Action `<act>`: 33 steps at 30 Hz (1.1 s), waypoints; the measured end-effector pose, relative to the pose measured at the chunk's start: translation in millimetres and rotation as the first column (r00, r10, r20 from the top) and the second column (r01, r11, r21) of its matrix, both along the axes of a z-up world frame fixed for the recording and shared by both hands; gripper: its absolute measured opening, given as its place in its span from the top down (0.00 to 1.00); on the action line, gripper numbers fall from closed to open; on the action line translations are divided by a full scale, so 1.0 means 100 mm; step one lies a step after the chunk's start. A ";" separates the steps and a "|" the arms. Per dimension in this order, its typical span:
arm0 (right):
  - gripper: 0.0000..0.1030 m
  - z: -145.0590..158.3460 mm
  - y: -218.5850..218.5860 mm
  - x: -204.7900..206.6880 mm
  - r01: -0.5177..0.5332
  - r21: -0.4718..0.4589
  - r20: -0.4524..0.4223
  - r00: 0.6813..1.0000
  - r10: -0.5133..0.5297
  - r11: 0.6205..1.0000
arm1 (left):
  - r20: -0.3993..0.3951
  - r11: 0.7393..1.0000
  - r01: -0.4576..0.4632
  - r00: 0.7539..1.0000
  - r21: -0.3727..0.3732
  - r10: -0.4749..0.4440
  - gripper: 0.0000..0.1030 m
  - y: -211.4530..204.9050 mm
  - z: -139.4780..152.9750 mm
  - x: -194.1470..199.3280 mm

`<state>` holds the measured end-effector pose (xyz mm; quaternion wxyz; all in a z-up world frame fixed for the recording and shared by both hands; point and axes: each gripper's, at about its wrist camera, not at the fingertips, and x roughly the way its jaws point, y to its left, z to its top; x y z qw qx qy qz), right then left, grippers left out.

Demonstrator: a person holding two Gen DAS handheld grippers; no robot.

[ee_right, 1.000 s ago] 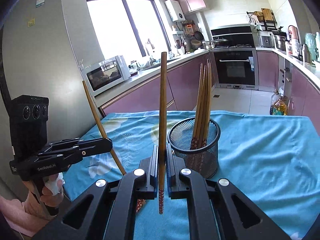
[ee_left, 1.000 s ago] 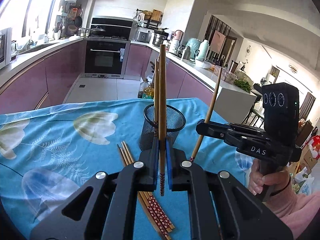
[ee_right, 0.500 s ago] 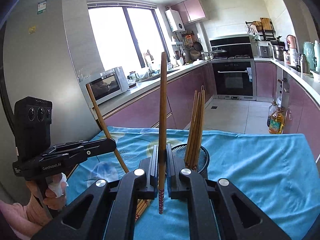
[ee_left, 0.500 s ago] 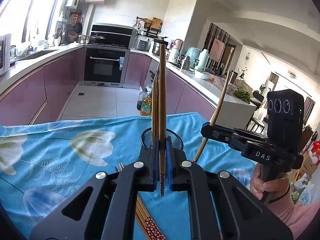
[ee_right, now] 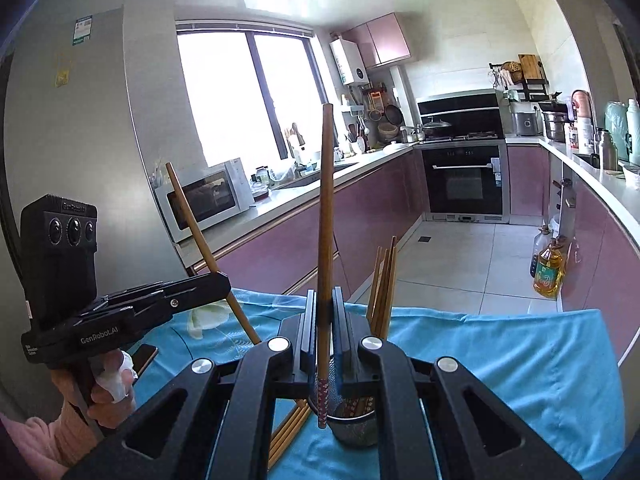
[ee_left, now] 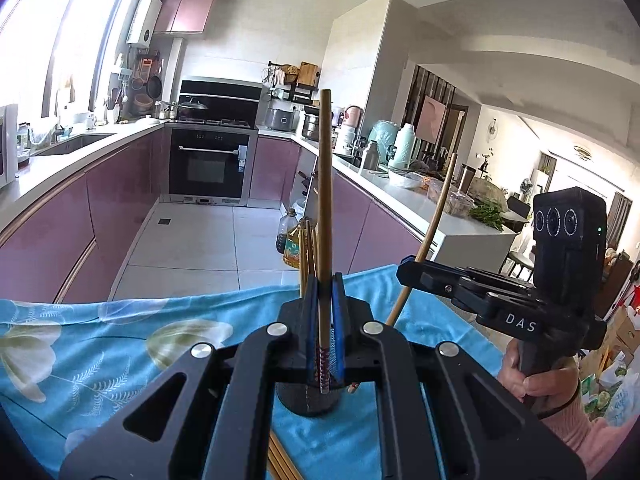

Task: Organize utensils
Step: 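Lower the chopstick into the mesh cup and open the right tool while the left tool releases its own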

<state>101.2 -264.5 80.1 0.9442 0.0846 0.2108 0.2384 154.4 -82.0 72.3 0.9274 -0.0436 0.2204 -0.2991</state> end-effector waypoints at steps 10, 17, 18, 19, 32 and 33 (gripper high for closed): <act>0.94 -0.06 0.01 0.23 0.032 -0.035 -0.016 0.999 -0.032 0.999 | 0.006 0.998 -0.029 1.000 0.056 0.029 0.93 -0.22 -0.07 0.14; 0.94 -0.33 0.06 0.43 0.015 -0.083 -0.119 0.993 -0.025 0.996 | -0.068 0.992 -0.006 0.998 0.126 0.015 0.93 -0.40 -0.36 0.25; 0.94 -0.37 0.07 0.46 0.013 -0.097 -0.135 0.990 -0.026 0.995 | -0.076 0.991 -0.003 0.997 0.135 0.014 0.93 -0.42 -0.39 0.27; 0.94 -0.41 0.08 0.49 0.008 -0.106 -0.153 0.988 -0.024 0.994 | -0.087 0.989 -0.001 0.996 0.149 0.014 0.93 -0.42 -0.43 0.29; 0.92 -0.75 0.10 0.70 0.008 -0.120 -0.276 0.960 -0.041 0.993 | -0.198 0.975 0.050 0.980 0.215 -0.007 0.93 -0.52 -0.76 0.63; 0.92 -0.77 0.11 0.70 0.011 -0.120 -0.277 0.960 -0.044 0.993 | -0.206 0.976 0.046 0.979 0.213 -0.001 0.92 -0.52 -0.78 0.66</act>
